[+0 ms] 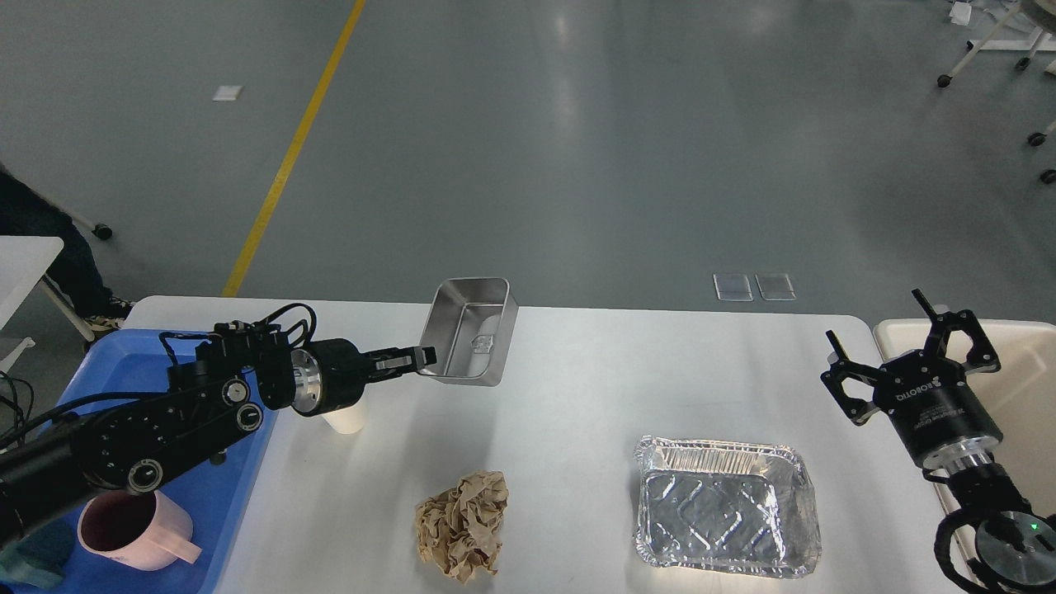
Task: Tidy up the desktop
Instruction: 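Carry the steel tray over the blue bin and lower it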
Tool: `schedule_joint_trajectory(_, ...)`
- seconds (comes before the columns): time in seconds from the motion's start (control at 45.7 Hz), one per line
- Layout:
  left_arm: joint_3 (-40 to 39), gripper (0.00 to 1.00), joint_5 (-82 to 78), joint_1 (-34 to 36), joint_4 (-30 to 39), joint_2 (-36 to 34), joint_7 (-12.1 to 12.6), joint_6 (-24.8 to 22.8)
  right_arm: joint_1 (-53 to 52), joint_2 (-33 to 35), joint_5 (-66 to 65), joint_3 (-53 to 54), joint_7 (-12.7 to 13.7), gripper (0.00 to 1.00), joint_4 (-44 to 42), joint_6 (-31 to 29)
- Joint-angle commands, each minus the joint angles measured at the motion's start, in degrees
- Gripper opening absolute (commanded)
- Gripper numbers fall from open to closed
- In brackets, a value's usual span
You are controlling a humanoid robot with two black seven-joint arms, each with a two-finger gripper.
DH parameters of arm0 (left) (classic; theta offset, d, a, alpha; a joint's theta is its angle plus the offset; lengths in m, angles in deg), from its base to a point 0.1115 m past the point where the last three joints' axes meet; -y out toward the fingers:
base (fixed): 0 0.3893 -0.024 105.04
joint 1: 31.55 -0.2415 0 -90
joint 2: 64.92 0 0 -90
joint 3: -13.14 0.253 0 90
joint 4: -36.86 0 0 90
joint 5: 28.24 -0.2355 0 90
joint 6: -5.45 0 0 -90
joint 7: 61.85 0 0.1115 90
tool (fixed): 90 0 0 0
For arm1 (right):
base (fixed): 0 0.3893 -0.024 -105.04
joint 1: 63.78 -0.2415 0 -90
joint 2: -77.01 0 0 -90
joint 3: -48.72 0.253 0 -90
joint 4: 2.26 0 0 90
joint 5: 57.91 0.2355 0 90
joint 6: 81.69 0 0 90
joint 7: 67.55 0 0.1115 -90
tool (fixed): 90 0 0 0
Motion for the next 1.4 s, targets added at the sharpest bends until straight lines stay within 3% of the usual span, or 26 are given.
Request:
schedule_joint_trajectory(0.0, 0.98, 0.01, 0.46, 3.39, 1.61, -5.08, 1.22, -2.35, -0.13, 0.00, 0.00, -0.02, 0.00, 1.00, 0.10, 0.08)
schedule_joint_trajectory(0.11, 0.98, 0.01, 0.37, 4.54, 4.07, -10.36, 1.22, -4.99, -0.13, 0.00, 0.00, -0.11, 0.00, 1.00, 0.10, 0.08)
schedule_joint_trajectory(0.329, 0.98, 0.01, 0.46, 7.70, 11.97, -19.67, 1.31, -5.43, -0.48, -1.05, -1.31, -0.37, 0.00, 1.00, 0.10, 0.26)
schedule_joint_trajectory(0.613, 0.63, 0.01, 0.99, 10.96, 17.34, -28.73, 1.04, -7.01, -0.65, -1.76, -2.37, -0.37, 0.00, 1.00, 0.10, 0.43)
schedule_joint_trajectory(0.854, 0.89, 0.01, 1.60, 10.17, 17.08, -31.89, 0.95, -7.01, -0.65, -2.11, -2.37, -0.37, 0.00, 1.00, 0.10, 0.61)
schedule_joint_trajectory(1.051, 0.89, 0.01, 1.60, 7.09, 15.94, -38.31, 0.60, -6.84, -0.48, -2.11, -2.37, -0.46, 0.00, 1.00, 0.19, 0.61)
schedule_joint_trajectory(1.161, 0.89, 0.01, 1.69, 4.81, 11.99, -40.33, -0.45, -6.92, -0.39, -2.20, -2.37, -0.46, 0.00, 1.00, 0.19, 0.61)
schedule_joint_trajectory(1.27, 0.89, 0.02, 1.69, 2.35, 7.95, -40.95, -3.09, -6.92, -0.30, -2.20, -2.46, -0.46, 0.00, 1.00, 0.19, 0.52)
schedule_joint_trajectory(1.38, 0.81, 0.02, 1.69, -0.20, 4.61, -40.51, -3.18, -6.57, -0.30, -2.20, -2.46, -0.46, 0.00, 1.00, 0.19, 0.52)
